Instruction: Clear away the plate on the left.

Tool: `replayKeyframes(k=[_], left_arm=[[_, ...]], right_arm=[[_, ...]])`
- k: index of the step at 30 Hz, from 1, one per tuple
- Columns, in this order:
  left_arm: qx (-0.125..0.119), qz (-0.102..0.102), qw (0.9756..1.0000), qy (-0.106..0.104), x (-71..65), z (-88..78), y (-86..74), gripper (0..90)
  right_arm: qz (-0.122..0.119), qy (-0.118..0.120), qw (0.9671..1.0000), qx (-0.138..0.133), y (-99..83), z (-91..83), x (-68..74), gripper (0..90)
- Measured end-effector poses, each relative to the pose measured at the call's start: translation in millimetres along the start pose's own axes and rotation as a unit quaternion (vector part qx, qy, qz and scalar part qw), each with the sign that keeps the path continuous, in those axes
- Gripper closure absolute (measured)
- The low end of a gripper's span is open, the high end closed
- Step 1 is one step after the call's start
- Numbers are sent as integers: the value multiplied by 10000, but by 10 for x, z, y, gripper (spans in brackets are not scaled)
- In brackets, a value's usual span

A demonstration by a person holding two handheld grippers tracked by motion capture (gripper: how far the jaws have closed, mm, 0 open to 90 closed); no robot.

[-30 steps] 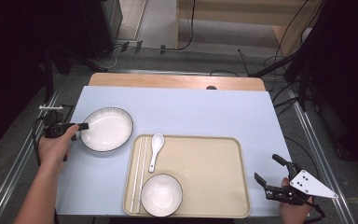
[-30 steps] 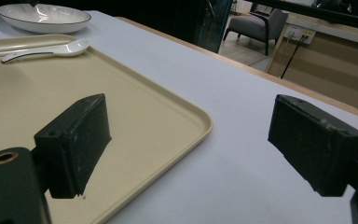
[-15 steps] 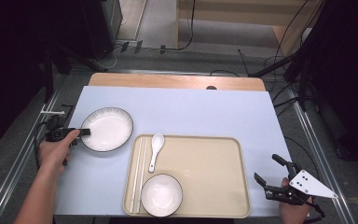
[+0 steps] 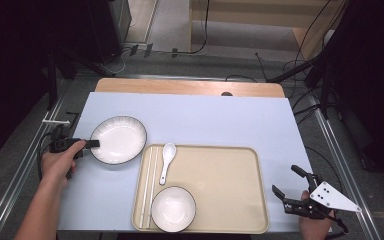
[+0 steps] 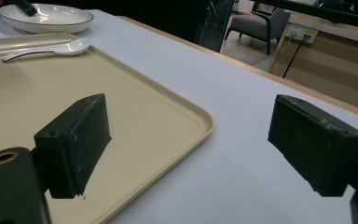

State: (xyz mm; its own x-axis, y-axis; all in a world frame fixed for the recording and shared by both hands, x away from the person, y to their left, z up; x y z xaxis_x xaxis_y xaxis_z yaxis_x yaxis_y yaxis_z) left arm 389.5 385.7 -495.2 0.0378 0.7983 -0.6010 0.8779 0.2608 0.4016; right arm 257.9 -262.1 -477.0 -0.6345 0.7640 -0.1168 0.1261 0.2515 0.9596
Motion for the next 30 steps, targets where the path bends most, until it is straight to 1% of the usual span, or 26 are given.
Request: replayKeyframes(k=[1,2,3,4,7,9,10,11,12,13,14,16,19,22,24,28,29,30], left_arm=[[0,0,10000,0,0,0,0,836],[-161,-101,9997,-183,-43,-8,27,854],[-161,-101,9997,-183,-43,-8,27,866],[-235,-83,9995,-205,-89,-11,50,867],[-263,-87,9995,-174,-80,-16,51,868],[-309,-83,9994,-113,-52,-37,49,868],[-367,-48,9993,-110,-43,-57,49,868],[-367,-48,9993,-110,-43,-57,49,869],[-408,34,9991,-79,-64,-73,49,869],[-408,34,9991,-79,-64,-73,49,869],[-410,111,9991,-38,-84,-84,47,868],[-424,107,9990,-24,-94,-88,48,868],[-487,118,9987,-43,-97,-116,54,868],[-495,130,9987,-71,-102,-137,57,868],[-514,125,9985,-122,-116,-154,58,869],[-571,208,9980,-189,-162,-202,66,868],[-571,208,9980,-189,-162,-202,66,868],[-605,160,9977,-242,-187,-219,73,869]], right_arm=[[0,0,10000,0,0,0,0,130],[24,-20,10000,-8,-1,-10,-4,130],[19,-18,10000,-13,-1,-13,-9,130],[23,-34,10000,-17,-2,-17,-13,130],[16,-41,10000,-35,-2,-23,-20,130],[18,-42,10000,-35,-4,-29,-23,130],[36,-47,10000,-38,-7,-32,-27,130],[48,-36,10000,-41,-8,-32,-26,130],[48,-31,10000,-44,-8,-31,-24,130],[48,-31,10000,-44,-8,-31,-24,130],[35,-22,10000,-38,-7,-27,-18,130],[32,-20,10000,-38,-6,-26,-18,130],[32,-20,10000,-43,-2,-28,-15,130],[40,-29,10000,-45,-1,-31,-13,130],[32,-35,10000,-50,-3,-32,-19,130],[36,-23,10000,-48,-1,-27,-14,130],[36,-23,10000,-48,-1,-27,-14,130],[33,-25,10000,-53,0,-28,-17,130]])
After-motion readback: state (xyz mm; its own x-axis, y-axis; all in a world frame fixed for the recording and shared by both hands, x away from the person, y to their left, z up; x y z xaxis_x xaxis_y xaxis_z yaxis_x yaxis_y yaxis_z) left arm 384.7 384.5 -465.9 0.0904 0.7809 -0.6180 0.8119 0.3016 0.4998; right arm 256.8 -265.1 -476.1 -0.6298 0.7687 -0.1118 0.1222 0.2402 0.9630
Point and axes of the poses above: each handheld gripper's, and its own axes: z roughly forward along the jaws, y roughly out of its top, x roughly to its left, the point moved 6 cm from there along z, roughly forward along the jaws
